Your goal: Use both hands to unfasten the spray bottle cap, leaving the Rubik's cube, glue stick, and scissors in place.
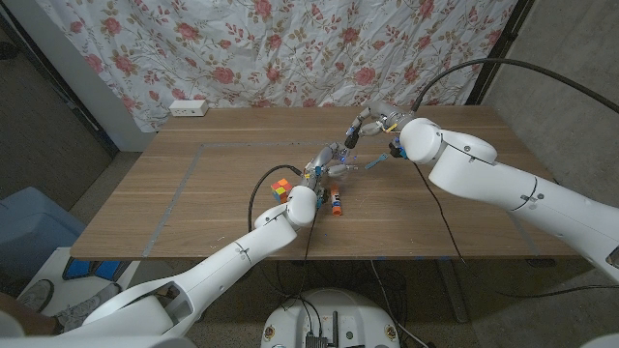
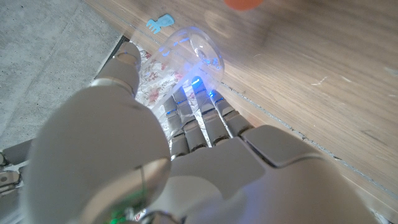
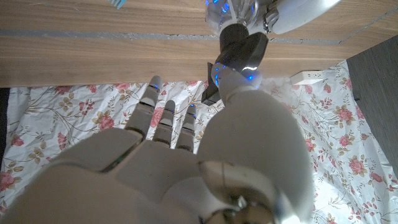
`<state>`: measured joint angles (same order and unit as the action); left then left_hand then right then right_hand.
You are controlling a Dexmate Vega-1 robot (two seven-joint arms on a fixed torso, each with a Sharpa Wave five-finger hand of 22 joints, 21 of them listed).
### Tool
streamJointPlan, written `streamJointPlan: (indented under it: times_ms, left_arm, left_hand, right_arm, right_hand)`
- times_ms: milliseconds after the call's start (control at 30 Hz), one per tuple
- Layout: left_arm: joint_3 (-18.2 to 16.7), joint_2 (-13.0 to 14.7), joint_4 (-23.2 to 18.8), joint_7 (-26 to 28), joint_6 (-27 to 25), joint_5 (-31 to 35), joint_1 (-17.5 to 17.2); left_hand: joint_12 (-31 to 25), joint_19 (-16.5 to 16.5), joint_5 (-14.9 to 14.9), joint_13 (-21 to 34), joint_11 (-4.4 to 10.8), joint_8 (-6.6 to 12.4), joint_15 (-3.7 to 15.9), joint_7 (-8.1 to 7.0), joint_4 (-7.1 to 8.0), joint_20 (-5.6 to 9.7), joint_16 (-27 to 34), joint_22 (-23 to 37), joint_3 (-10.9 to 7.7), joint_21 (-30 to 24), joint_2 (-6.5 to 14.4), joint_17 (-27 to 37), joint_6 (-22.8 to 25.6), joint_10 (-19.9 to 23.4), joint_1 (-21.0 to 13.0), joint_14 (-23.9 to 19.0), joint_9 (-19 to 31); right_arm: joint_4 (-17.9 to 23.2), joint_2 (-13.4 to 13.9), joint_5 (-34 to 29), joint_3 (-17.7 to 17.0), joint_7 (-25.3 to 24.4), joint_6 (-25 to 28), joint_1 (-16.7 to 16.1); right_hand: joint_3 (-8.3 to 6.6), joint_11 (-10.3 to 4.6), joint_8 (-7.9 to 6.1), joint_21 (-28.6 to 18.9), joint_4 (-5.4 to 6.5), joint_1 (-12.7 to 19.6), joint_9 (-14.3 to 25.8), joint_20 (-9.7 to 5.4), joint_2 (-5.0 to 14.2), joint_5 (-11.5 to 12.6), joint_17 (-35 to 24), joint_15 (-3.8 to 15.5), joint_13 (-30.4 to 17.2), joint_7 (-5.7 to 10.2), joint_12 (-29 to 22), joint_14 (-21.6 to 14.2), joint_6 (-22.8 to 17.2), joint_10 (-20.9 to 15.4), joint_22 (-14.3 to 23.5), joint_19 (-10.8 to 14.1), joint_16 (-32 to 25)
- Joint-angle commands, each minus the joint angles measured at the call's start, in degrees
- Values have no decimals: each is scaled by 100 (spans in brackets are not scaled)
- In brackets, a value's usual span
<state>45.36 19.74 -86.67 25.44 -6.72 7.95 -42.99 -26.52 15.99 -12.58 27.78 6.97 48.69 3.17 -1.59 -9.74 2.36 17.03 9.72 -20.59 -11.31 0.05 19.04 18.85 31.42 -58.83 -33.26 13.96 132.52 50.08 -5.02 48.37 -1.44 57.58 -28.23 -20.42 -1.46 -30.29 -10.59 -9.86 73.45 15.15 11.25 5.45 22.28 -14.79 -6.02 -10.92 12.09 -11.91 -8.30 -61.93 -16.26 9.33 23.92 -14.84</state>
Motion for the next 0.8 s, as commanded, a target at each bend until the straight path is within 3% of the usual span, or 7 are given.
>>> streamJointPlan:
  times_ms: [33,167,367,400,800]
  left_arm:
    - [20,-37,62,15,78,19,10]
    - [26,-46,74,16,89,31,21]
    - [29,-57,107,17,123,46,47]
    - [29,-58,112,20,129,51,53]
    - [16,-77,172,33,157,63,90]
  left_hand:
    - [-5,29,21,8,94,39,536,74,11,149,-24,14,-50,21,458,12,82,154,324,-41,3]
    - [-7,28,20,9,86,38,539,70,8,146,-27,13,-54,21,459,11,79,166,321,-45,-7]
    - [1,29,21,11,91,44,532,68,8,152,-35,13,-56,21,456,6,86,155,330,-52,-15]
    - [-3,28,21,11,99,44,533,69,8,152,-35,13,-56,21,459,9,83,167,329,-49,-16]
    - [-12,42,23,14,101,63,551,53,4,150,-31,13,-56,16,452,10,99,205,334,-81,-20]
  right_arm:
    - [58,131,-154,-45,176,-120,-4]
    - [94,198,-156,-186,166,-250,-103]
    - [166,284,-69,-422,257,-329,-193]
    - [178,307,-33,-478,275,-364,-216]
    - [329,396,218,-961,148,-379,-491]
  right_hand:
    - [-30,-57,36,28,-33,73,-14,-35,17,68,-29,43,-16,34,26,33,47,12,20,-64,-25]
    - [-22,-83,112,37,-33,105,-49,-30,2,79,-40,60,-16,40,42,72,181,45,20,-122,-21]
    - [31,-75,333,32,5,105,-148,-62,-30,89,-59,51,-17,48,83,155,544,172,21,-227,-9]
    - [73,-62,426,19,36,52,-183,-73,-53,83,-64,57,-18,43,90,162,698,214,20,-228,-12]
    - [379,130,784,-10,227,-492,-282,64,-168,-27,-46,-132,-23,43,98,210,1198,378,19,-181,20]
